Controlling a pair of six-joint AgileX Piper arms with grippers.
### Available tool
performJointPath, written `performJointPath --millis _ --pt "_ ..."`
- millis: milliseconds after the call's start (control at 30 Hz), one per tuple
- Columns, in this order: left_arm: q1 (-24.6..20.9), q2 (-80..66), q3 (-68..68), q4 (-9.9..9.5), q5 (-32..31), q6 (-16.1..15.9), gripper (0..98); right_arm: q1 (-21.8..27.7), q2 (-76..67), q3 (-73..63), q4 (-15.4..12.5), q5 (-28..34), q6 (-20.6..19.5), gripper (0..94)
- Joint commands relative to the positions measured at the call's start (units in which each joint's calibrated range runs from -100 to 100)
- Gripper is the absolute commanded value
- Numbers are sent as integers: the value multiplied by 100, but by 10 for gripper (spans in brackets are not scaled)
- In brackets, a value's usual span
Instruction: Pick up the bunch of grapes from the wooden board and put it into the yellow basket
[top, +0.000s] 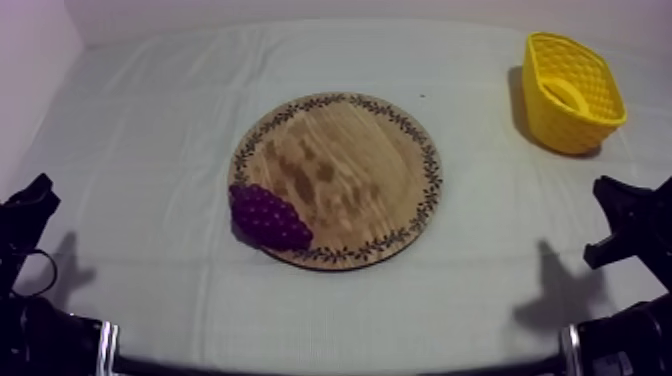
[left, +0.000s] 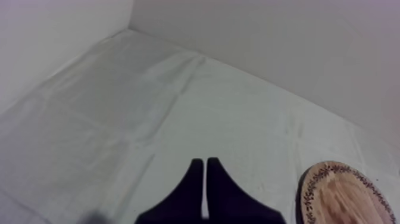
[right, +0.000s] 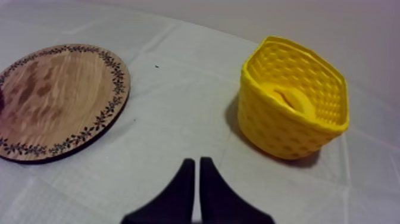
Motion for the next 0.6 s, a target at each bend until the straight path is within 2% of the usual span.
performJointPath --millis 0,567 --pt "-1 3 4 1 3 0 0 110 -2 -9 3 109 490 5" --pt "-1 3 4 1 3 0 0 43 22 -4 -5 30 417 3"
